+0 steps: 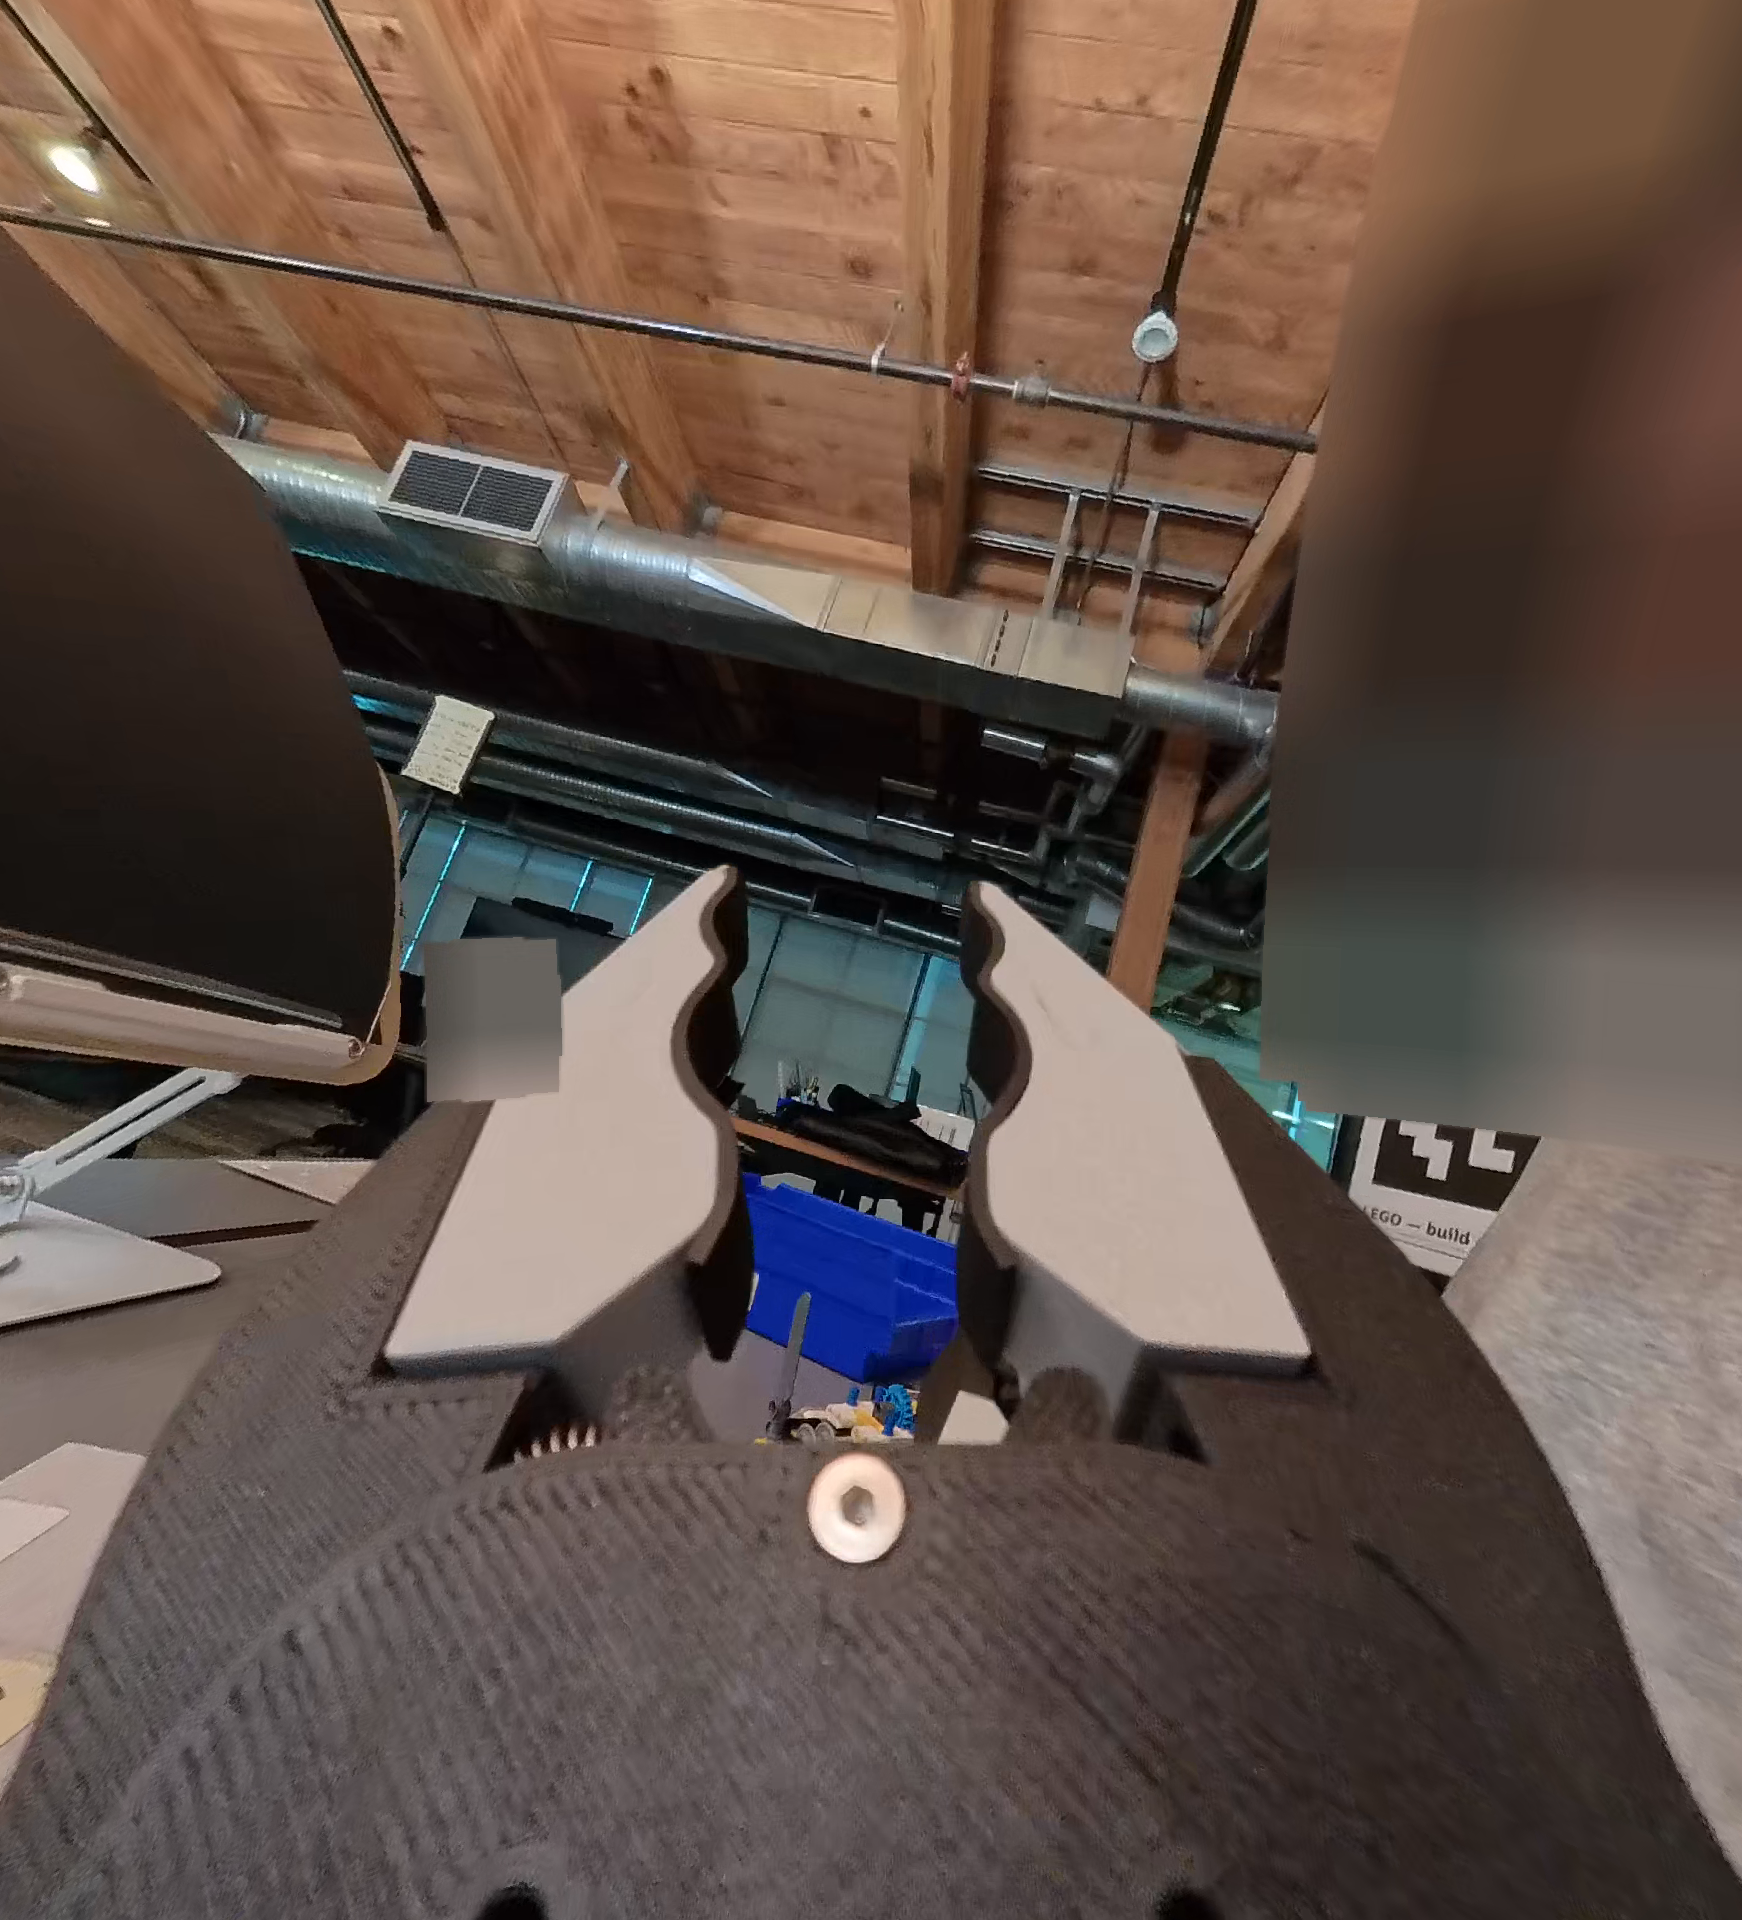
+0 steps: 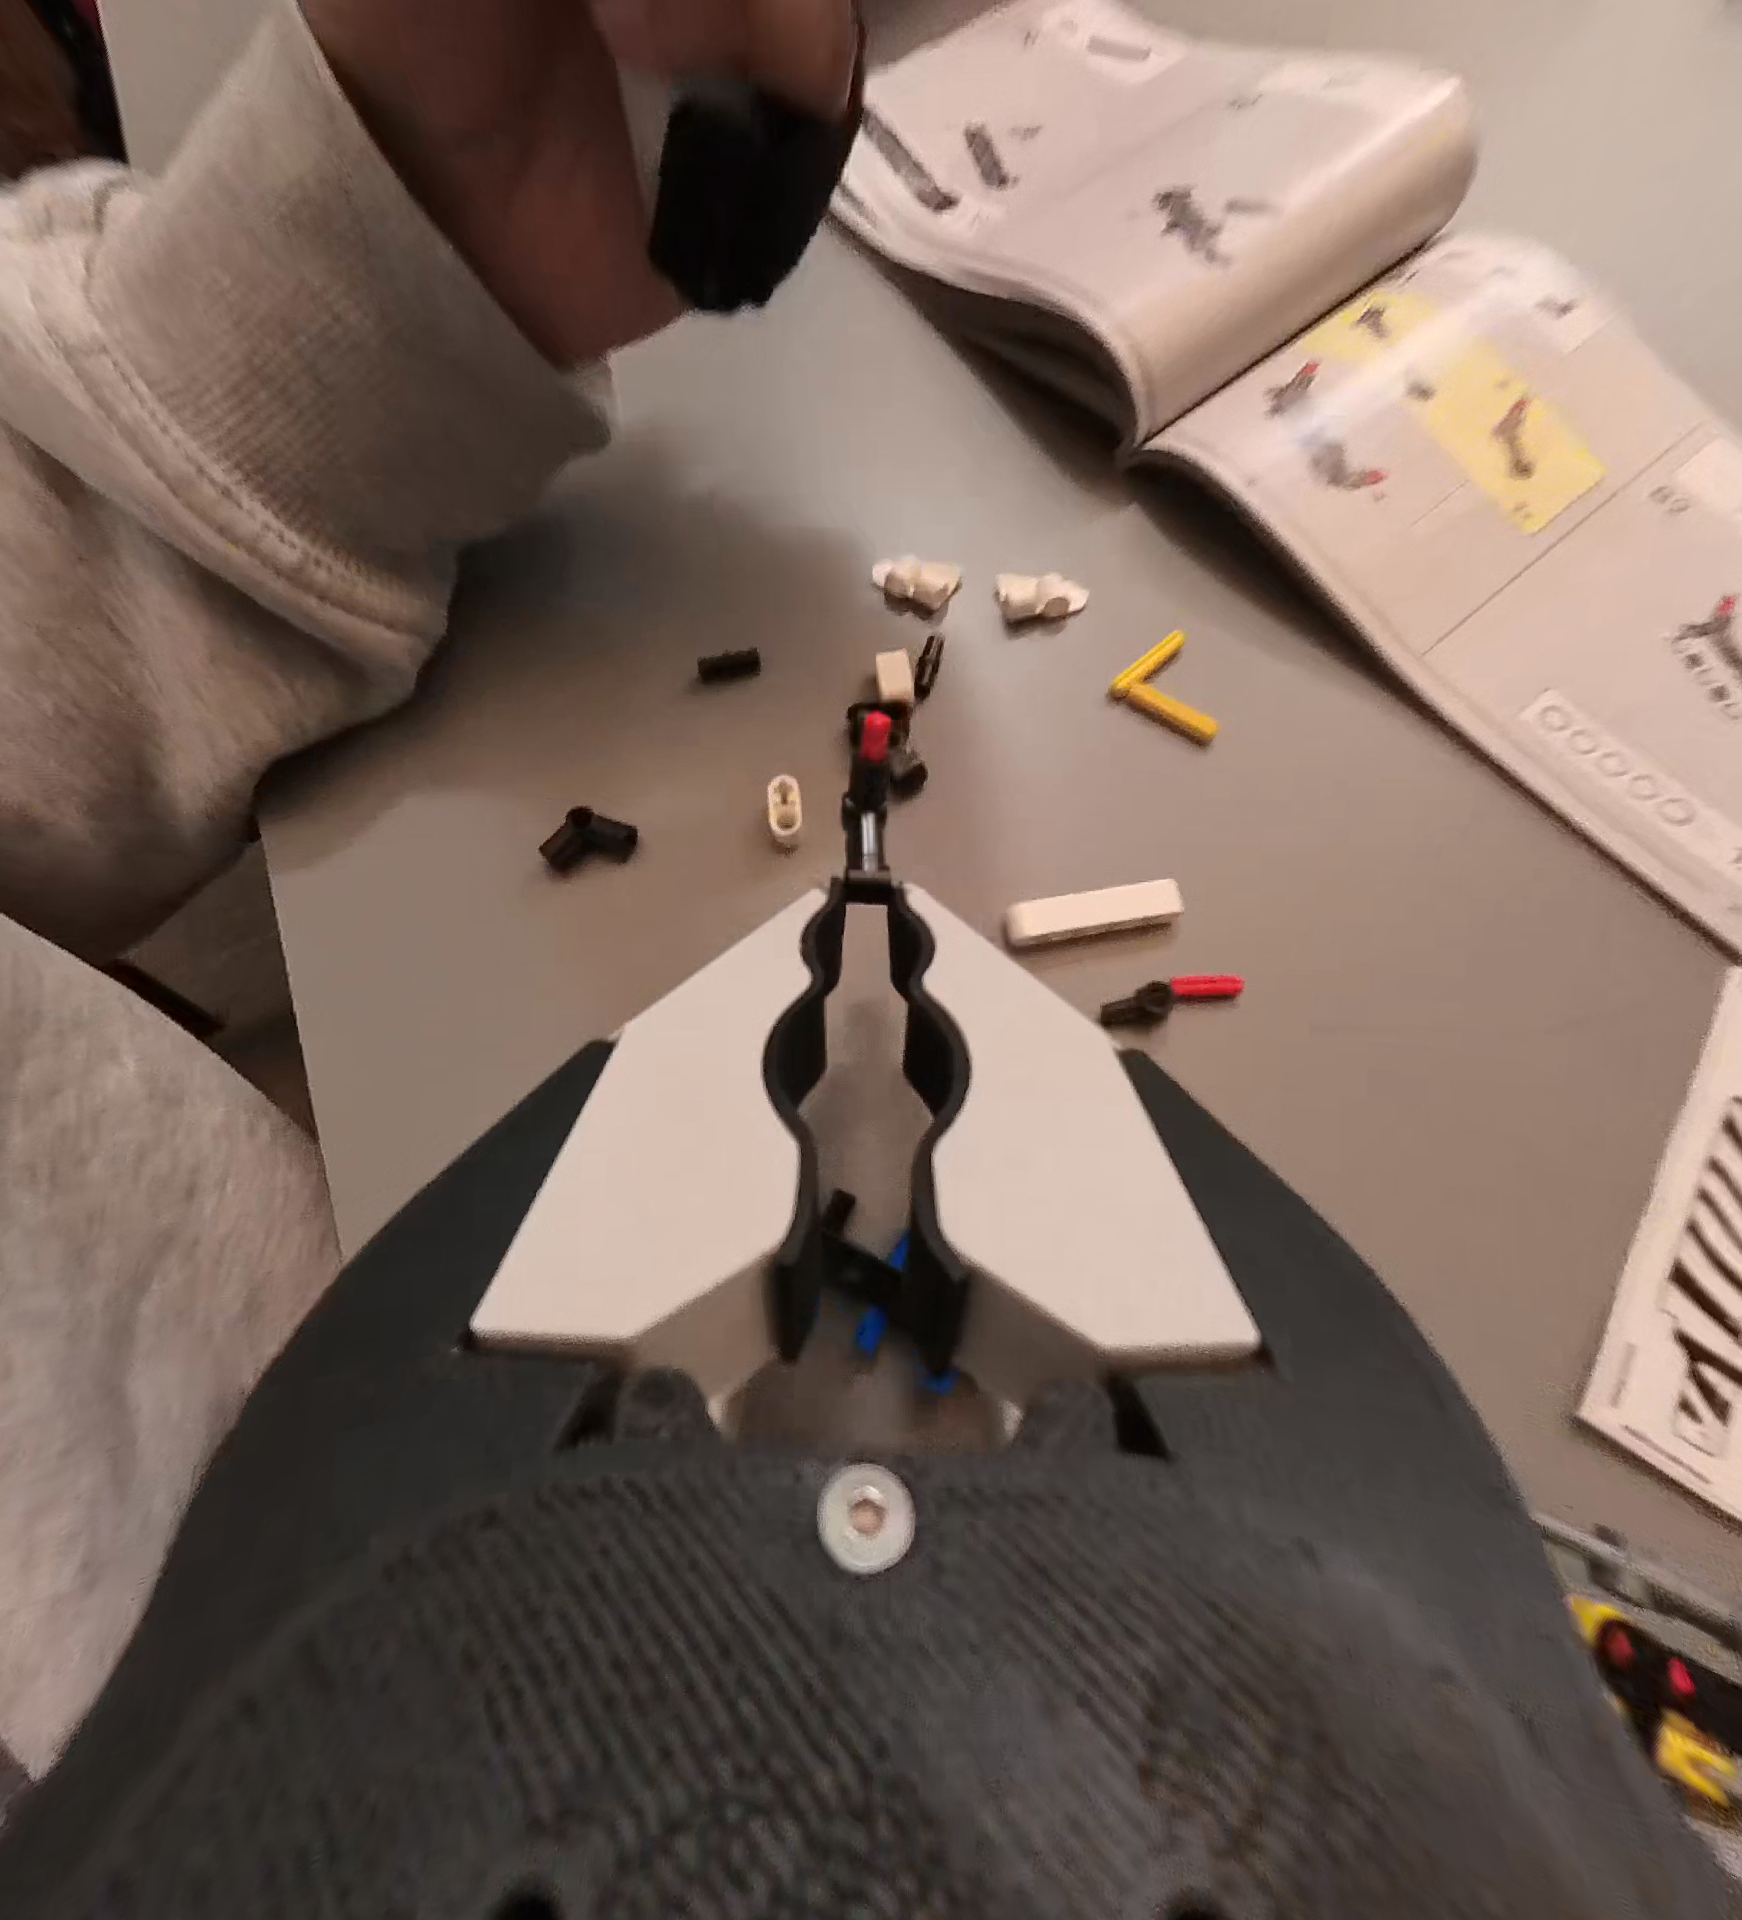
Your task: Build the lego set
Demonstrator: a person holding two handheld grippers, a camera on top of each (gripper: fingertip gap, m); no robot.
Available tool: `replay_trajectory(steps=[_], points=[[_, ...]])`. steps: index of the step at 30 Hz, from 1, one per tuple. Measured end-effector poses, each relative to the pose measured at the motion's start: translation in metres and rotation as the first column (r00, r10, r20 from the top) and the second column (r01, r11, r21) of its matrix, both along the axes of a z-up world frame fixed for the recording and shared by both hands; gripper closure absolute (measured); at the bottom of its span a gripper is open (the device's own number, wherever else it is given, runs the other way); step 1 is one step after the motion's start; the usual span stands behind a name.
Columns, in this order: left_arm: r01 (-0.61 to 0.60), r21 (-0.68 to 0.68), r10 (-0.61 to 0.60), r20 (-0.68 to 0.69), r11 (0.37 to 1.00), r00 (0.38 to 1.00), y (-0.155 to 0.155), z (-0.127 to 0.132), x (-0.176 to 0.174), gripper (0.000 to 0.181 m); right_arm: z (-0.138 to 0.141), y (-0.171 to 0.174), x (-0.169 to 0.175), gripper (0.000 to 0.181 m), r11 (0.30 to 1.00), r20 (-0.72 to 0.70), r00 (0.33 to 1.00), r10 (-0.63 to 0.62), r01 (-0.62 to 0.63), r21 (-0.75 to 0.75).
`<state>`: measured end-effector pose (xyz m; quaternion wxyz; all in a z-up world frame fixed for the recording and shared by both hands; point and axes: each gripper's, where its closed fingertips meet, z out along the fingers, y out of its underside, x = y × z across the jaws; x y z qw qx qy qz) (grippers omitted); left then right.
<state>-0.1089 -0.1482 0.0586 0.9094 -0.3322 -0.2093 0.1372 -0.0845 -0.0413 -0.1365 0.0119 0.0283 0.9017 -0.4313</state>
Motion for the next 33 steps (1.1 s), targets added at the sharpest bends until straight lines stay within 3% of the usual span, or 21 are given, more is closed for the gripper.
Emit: replay_trajectory(steps=[9, 33], points=[[0.032, 0.015, -0.033, 0.041, 0.999, 0.999, 0.001, -0.003, -0.006, 0.141, -0.028, 0.005, -0.002, 0.175, 0.992, -0.085, 0.996, 0.035, -0.024, 0.127], [0.057, 0.001, -0.057, 0.046, 0.998, 0.997, 0.006, -0.004, -0.008, 0.141, -0.019, 0.011, -0.013, 0.168, 0.993, -0.153, 0.988, 0.017, 0.001, 0.117]])
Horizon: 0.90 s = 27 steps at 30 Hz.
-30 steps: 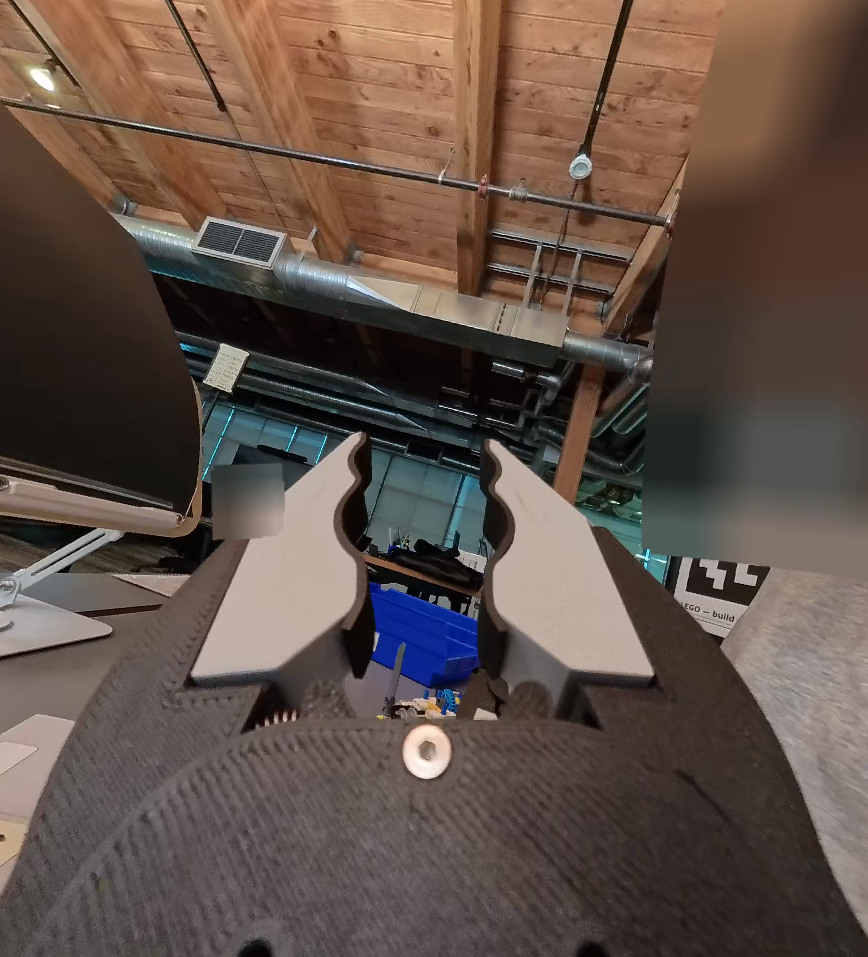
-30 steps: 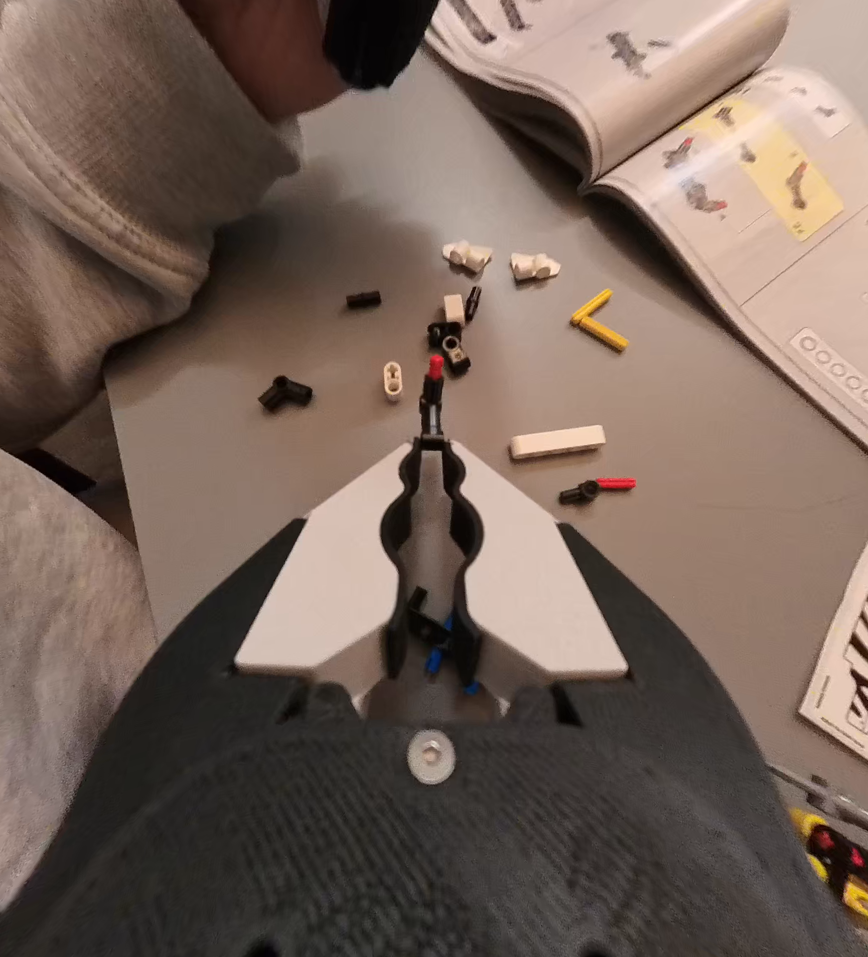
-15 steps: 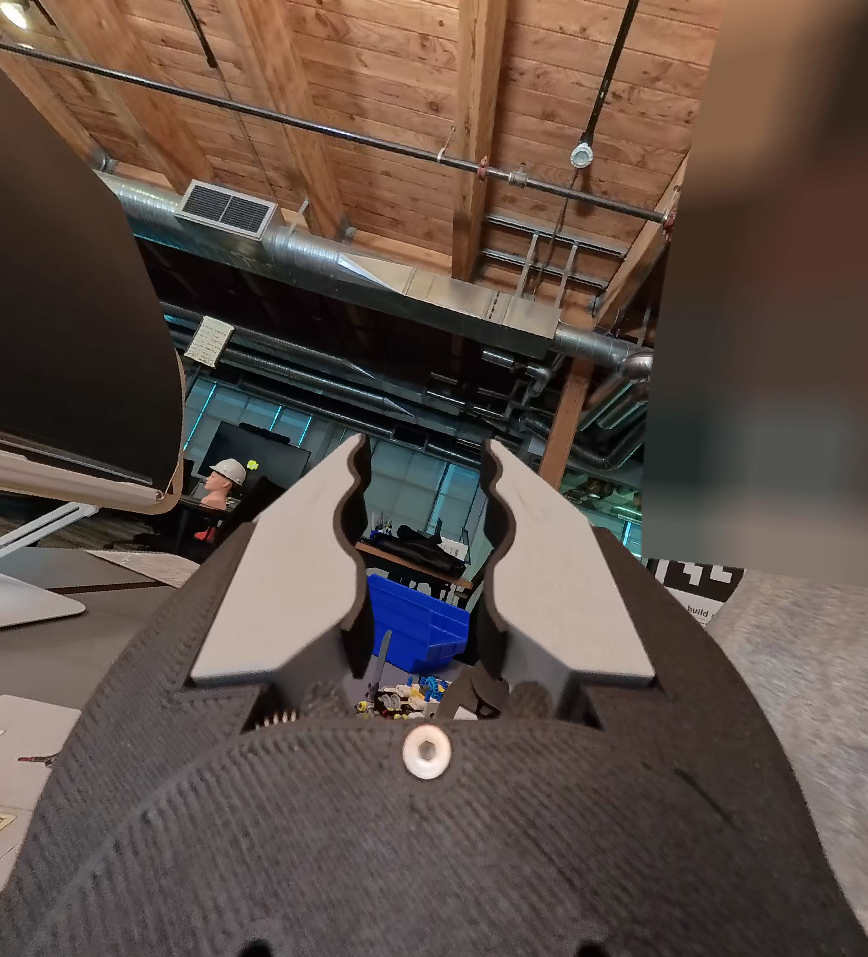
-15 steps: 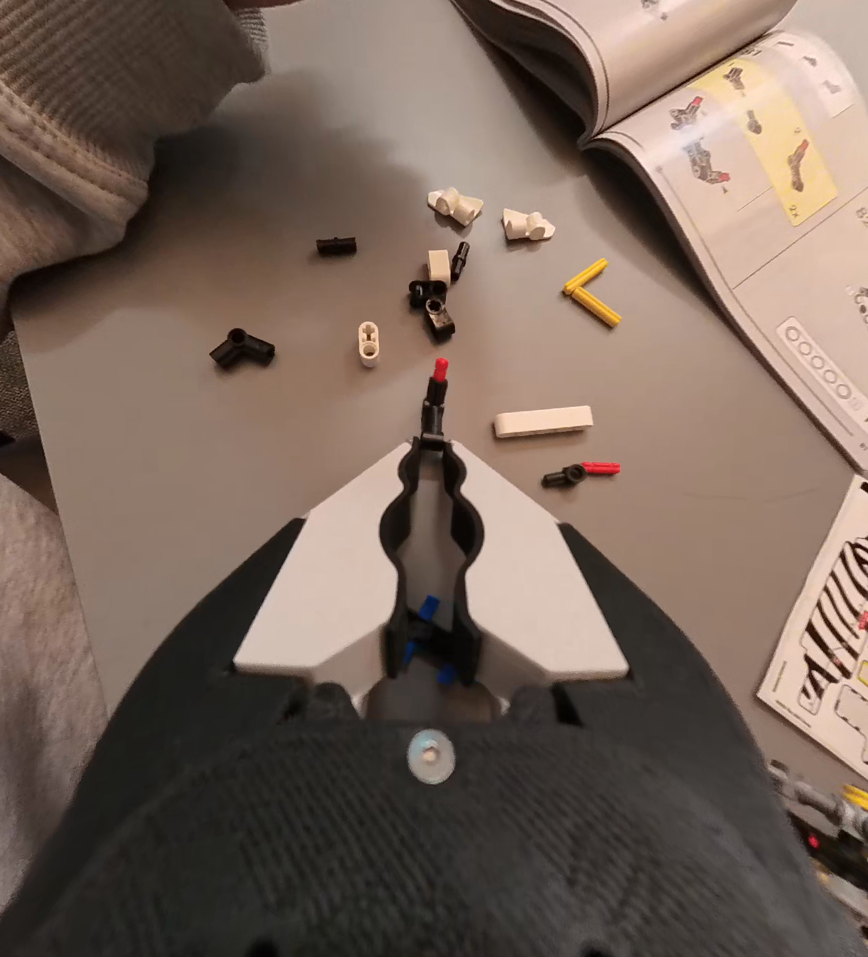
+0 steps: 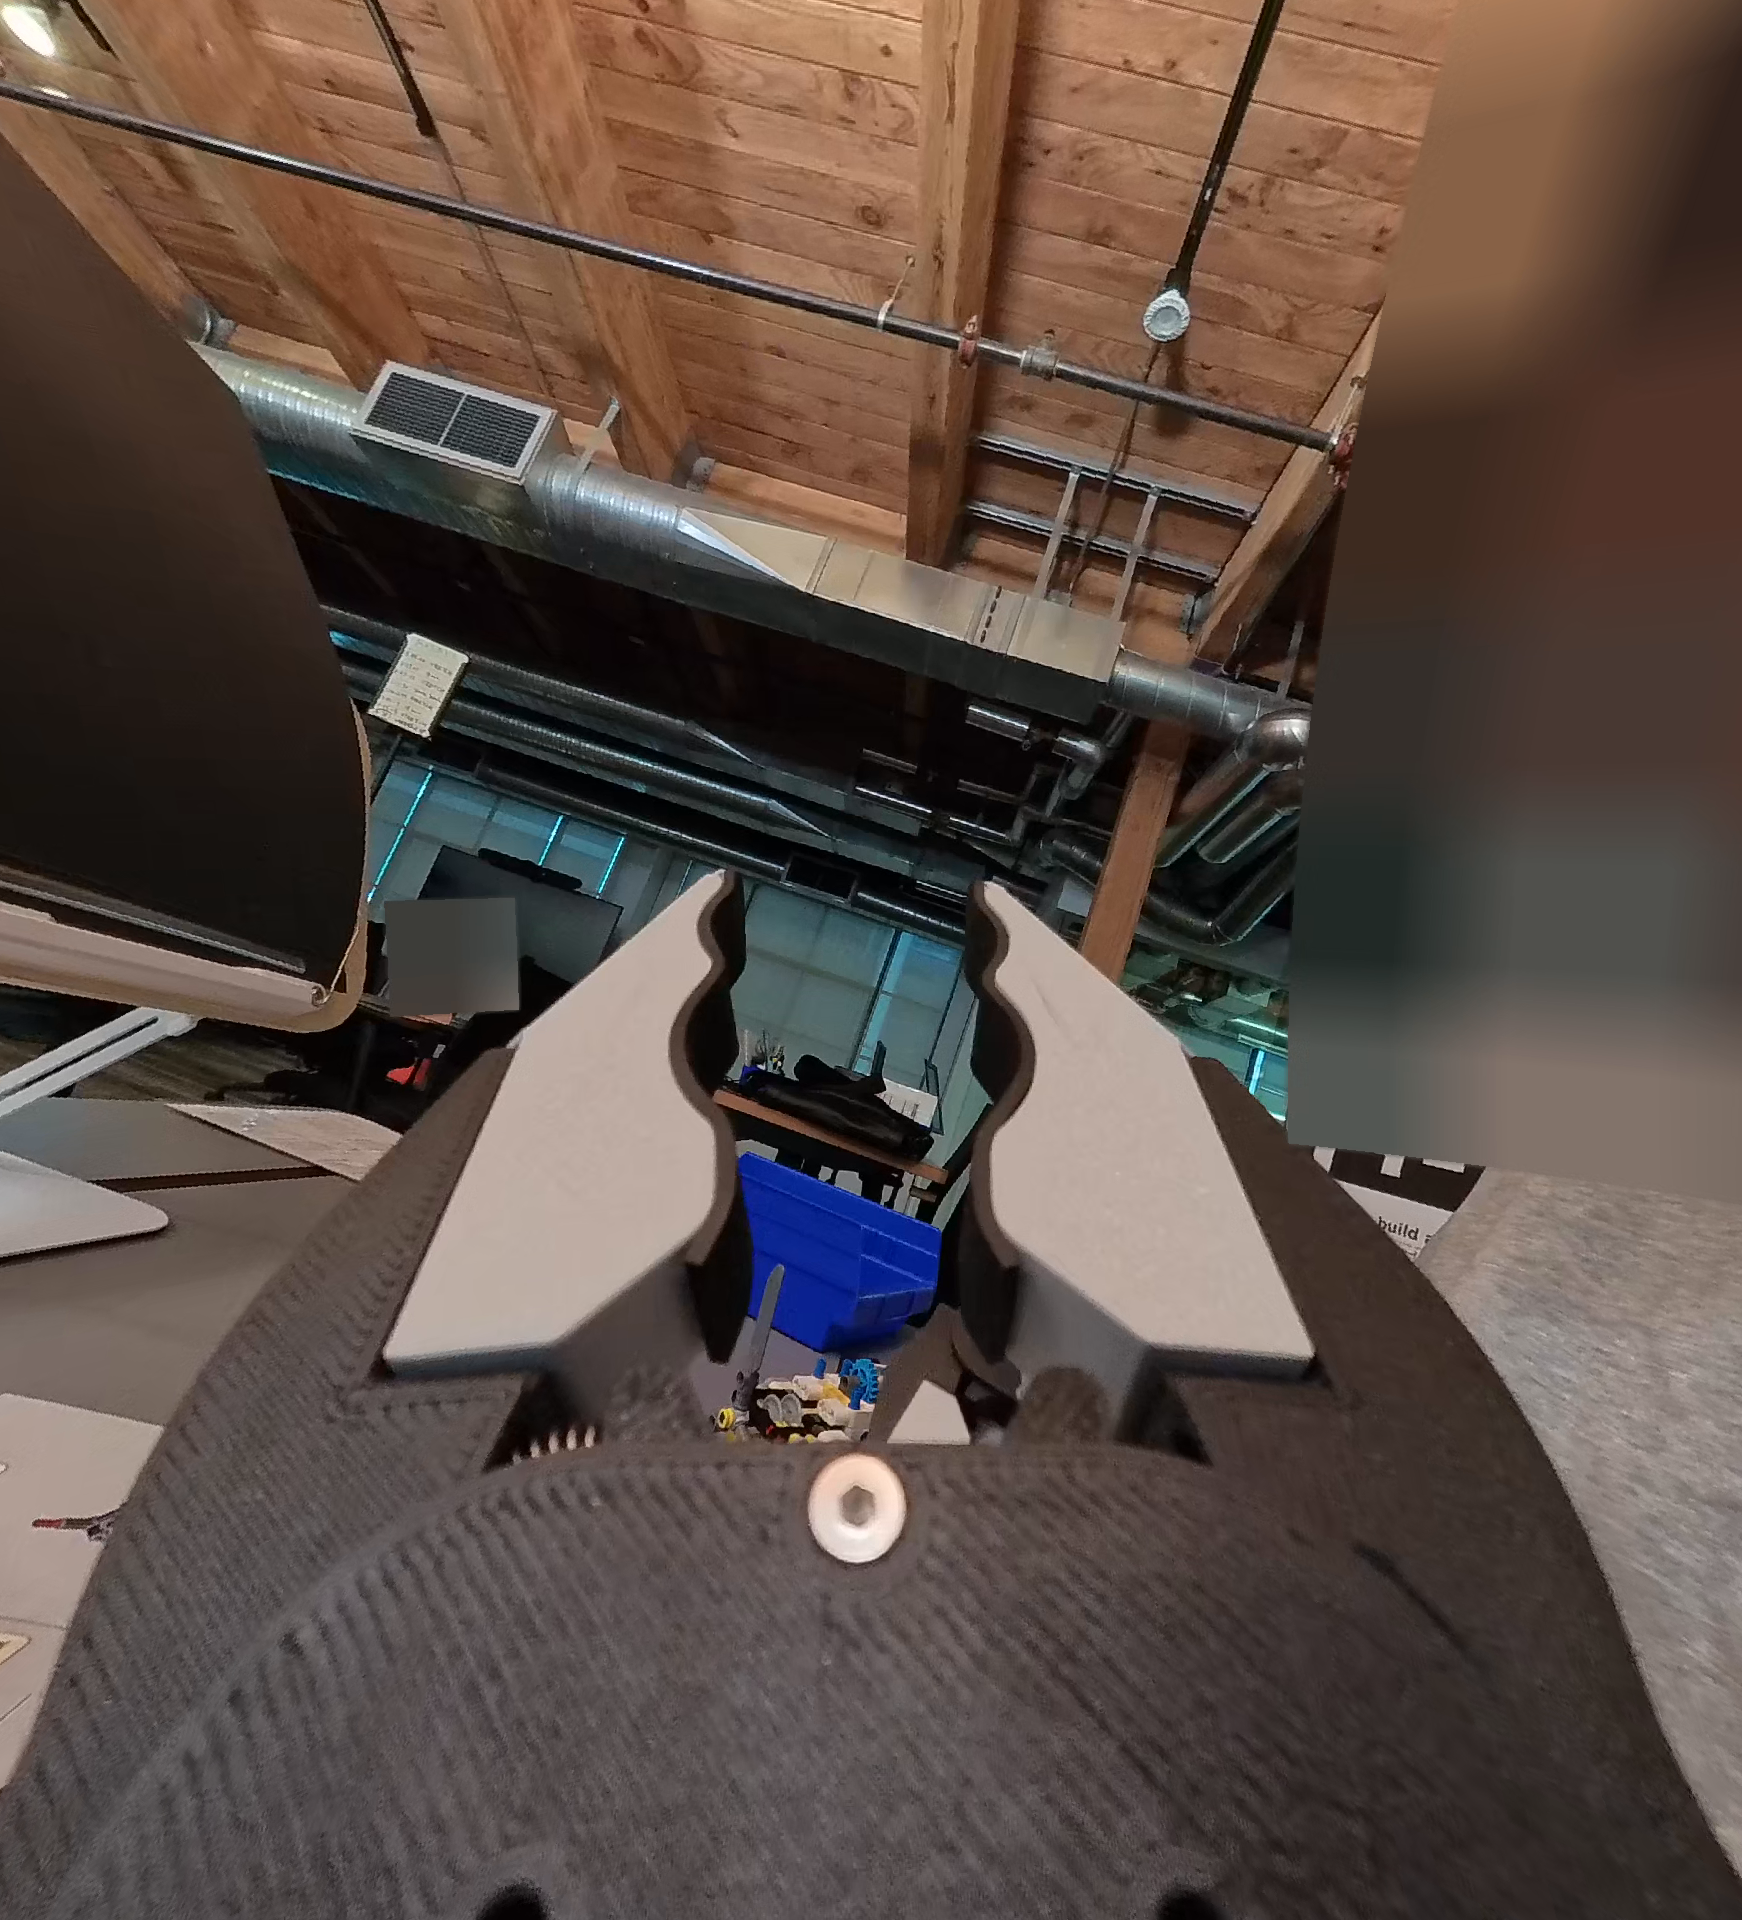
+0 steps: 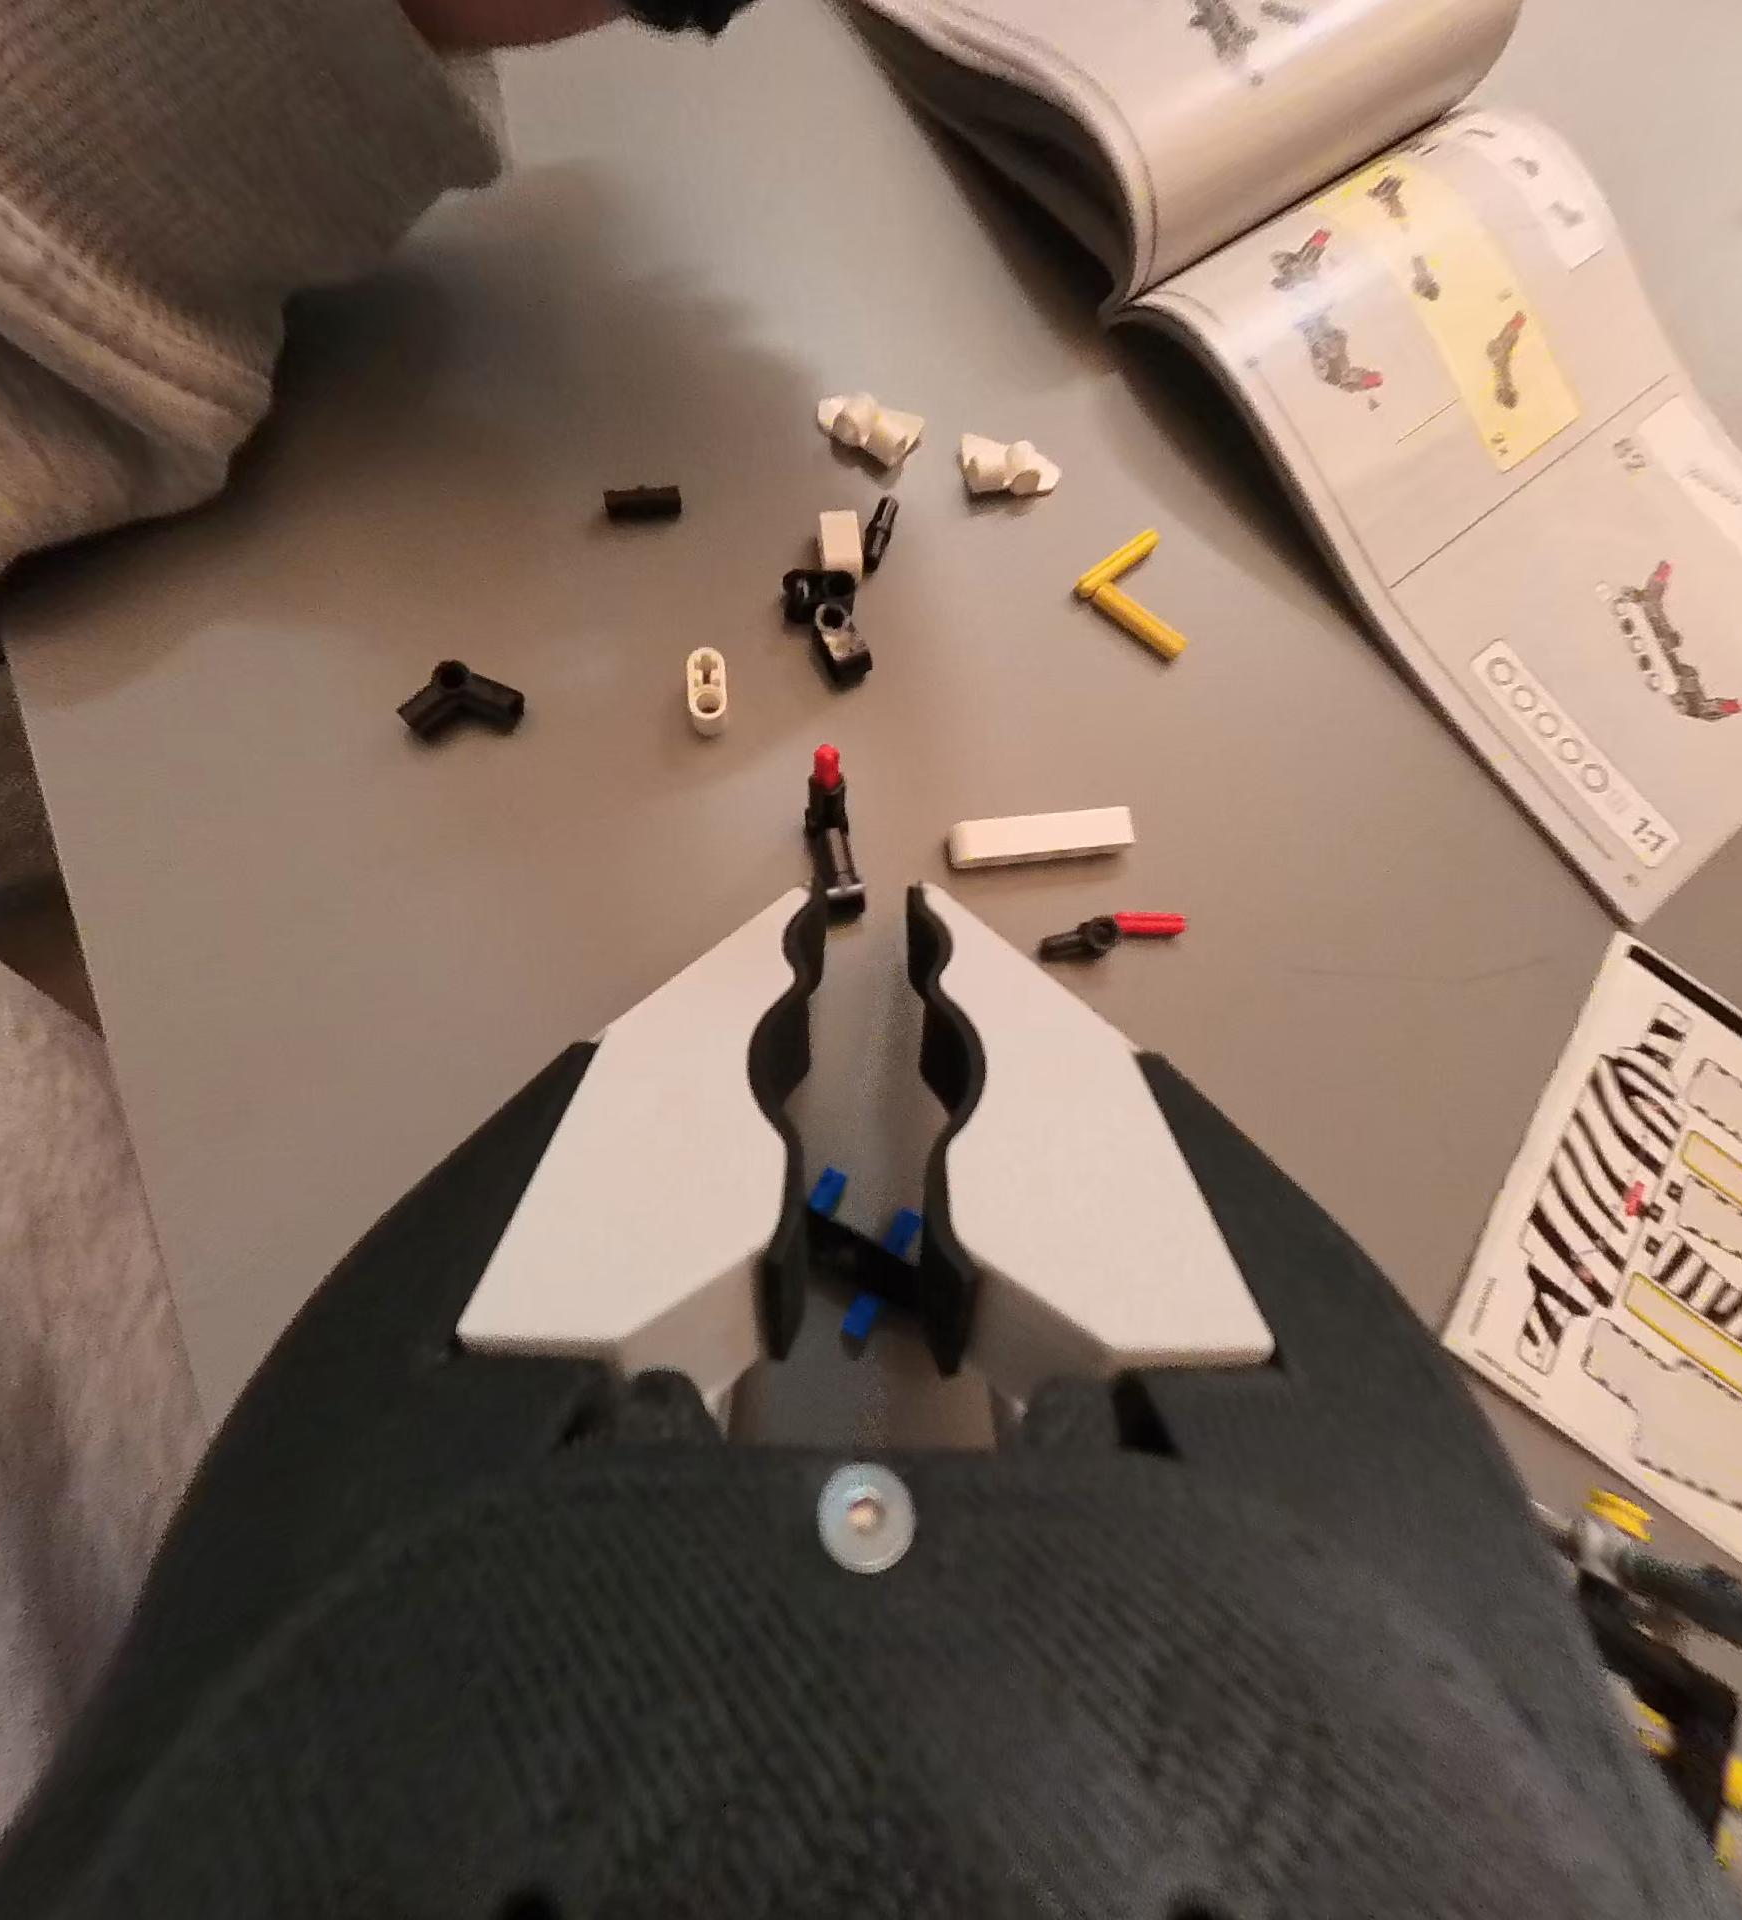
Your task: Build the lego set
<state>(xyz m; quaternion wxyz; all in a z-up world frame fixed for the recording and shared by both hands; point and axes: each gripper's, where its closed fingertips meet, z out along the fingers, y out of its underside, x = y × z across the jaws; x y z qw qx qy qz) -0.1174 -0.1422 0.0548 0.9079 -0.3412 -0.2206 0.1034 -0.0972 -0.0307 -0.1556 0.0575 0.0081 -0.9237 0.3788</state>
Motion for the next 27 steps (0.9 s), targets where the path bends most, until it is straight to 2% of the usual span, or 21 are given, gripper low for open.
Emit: replay_trajectory(steps=[2, 4, 5, 7, 8, 12, 14, 17, 19, 20, 22, 24, 27], points=[[0.001, 0.002, -0.001, 0.003, 1.000, 1.000, 0.000, 0.000, 0.000, 0.141, 0.018, -0.001, -0.012, 0.166, 0.994, -0.018, 0.998, -0.063, 0.061, -0.094], [0.023, 0.005, -0.024, 0.021, 1.000, 1.000, 0.000, -0.001, 0.000, 0.141, 0.056, 0.004, -0.031, 0.181, 0.949, -0.087, 0.982, -0.170, 0.140, -0.282], [0.061, 0.003, -0.061, 0.026, 0.998, 0.998, 0.002, -0.001, 0.003, 0.146, 0.079, 0.009, -0.040, 0.181, 0.908, -0.129, 0.965, -0.228, 0.163, -0.386], [0.145, -0.021, -0.144, 0.007, 0.989, 0.989, 0.010, -0.001, 0.008, 0.181, 0.110, 0.022, -0.056, 0.181, 0.844, -0.200, 0.919, -0.339, 0.204, -0.496], [0.153, -0.026, -0.153, 0.028, 0.988, 0.988, 0.013, -0.002, 0.005, 0.181, 0.113, 0.029, -0.063, 0.181, 0.836, -0.234, 0.892, -0.386, 0.232, -0.496], [0.011, -0.219, 0.021, 0.143, 0.976, 0.989, 0.028, -0.024, -0.020, 0.181, 0.109, 0.049, -0.085, 0.181, 0.807, -0.363, 0.758, -0.542, 0.347, -0.479], [-0.067, -0.332, 0.131, 0.172, 0.941, 0.976, 0.035, -0.036, -0.032, 0.181, 0.105, 0.050, -0.085, 0.174, 0.809, -0.419, 0.720, -0.553, 0.344, -0.477], [-0.205, -0.445, 0.310, 0.177, 0.872, 0.934, 0.033, -0.050, -0.047, 0.181, 0.105, 0.045, -0.081, 0.179, 0.804, -0.467, 0.680, -0.564, 0.326, -0.496], [-0.226, -0.499, 0.349, 0.168, 0.837, 0.922, 0.034, -0.056, -0.050, 0.181, 0.097, 0.038, -0.076, 0.180, 0.823, -0.454, 0.713, -0.534, 0.316, -0.471], [-0.214, -0.508, 0.346, 0.181, 0.835, 0.921, 0.035, -0.059, -0.051, 0.181, 0.089, 0.034, -0.073, 0.174, 0.833, -0.424, 0.744, -0.517, 0.324, -0.448], [-0.203, -0.508, 0.341, 0.194, 0.837, 0.920, 0.035, -0.062, -0.051, 0.181, 0.073, 0.025, -0.067, 0.171, 0.851, -0.322, 0.818, -0.477, 0.337, -0.403], [-0.236, -0.520, 0.371, 0.172, 0.821, 0.913, 0.032, -0.062, -0.052, 0.181, 0.055, 0.020, -0.061, 0.160, 0.869, -0.212, 0.870, -0.444, 0.361, -0.339], [-0.269, -0.543, 0.405, 0.147, 0.796, 0.902, 0.029, -0.063, -0.052, 0.181, 0.031, 0.017, -0.058, 0.152, 0.893, -0.108, 0.902, -0.419, 0.387, -0.230]])
